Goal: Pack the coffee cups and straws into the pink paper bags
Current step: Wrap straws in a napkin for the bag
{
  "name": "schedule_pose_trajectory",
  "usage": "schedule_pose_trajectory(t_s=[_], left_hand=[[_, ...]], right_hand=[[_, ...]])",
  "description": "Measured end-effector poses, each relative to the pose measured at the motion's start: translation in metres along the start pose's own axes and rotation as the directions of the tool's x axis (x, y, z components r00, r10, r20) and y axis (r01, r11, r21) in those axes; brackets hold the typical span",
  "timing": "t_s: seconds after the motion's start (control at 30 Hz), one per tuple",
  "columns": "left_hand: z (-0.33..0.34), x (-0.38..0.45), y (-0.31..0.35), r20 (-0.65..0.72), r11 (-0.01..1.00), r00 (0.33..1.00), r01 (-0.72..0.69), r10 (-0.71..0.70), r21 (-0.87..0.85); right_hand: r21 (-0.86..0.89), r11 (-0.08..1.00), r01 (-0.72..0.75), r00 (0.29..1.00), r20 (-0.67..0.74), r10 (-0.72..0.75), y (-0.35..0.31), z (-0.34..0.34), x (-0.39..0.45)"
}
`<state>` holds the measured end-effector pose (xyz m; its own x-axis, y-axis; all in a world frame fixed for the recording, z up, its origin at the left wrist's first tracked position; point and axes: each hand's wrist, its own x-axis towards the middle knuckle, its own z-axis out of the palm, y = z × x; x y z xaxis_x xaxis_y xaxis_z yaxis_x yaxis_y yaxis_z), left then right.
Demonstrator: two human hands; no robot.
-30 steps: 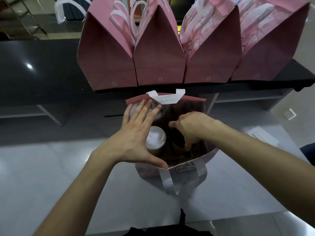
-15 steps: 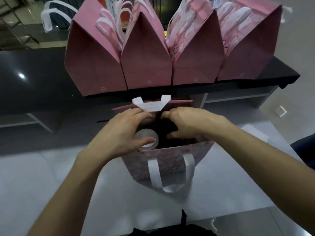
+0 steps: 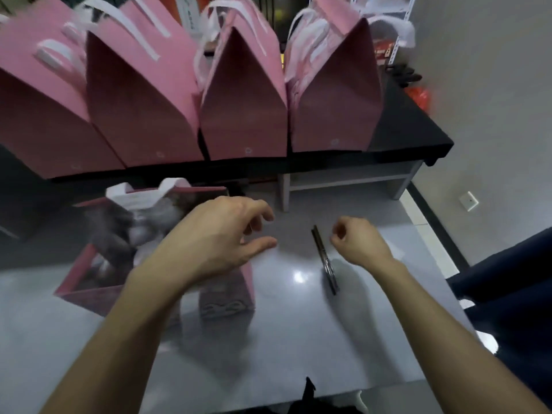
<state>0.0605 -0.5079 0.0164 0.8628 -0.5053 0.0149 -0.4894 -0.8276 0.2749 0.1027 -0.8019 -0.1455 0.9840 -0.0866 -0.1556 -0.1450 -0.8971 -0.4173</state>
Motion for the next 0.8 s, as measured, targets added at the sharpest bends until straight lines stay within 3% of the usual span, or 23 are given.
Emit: schedule_pose_trajectory(t_s=[0.13,0.4,0.5,0.6,0.7,0.8], left_hand=[[0.033,0.018,0.033,-0.016,0.997,0.998,0.057,-0.056,0.05],[0.119,0.037,0.043,0.048,0.978,0.979,0.192,-0.196,0.086],[0.167,0.039,0.041,0.037,0.968,0.974,0.217,-0.223,0.126],[0.204,0.05,0.044,-0.022,0.961,0.995,0.1,-0.097,0.259],[0.23,0.068,0.049,0.065,0.957,0.993,0.074,-0.096,0.282],[0.242,0.079,0.043,0.139,0.959,0.954,0.247,-0.266,0.143]], right_hand=[[-0.039,0.999,-0.037,0.995,0.093,0.041,0.039,0.047,0.004],[-0.075,0.993,0.088,0.985,0.155,-0.075,0.039,0.09,-0.004],[-0.168,0.964,0.205,0.973,0.146,-0.182,0.046,0.08,-0.01],[-0.152,0.898,0.412,0.91,0.123,-0.397,0.053,0.052,-0.012],[-0.006,0.842,0.54,0.842,0.0,-0.54,0.061,0.029,-0.013],[0.1,0.851,0.516,0.834,-0.286,-0.472,0.078,0.021,-0.013]])
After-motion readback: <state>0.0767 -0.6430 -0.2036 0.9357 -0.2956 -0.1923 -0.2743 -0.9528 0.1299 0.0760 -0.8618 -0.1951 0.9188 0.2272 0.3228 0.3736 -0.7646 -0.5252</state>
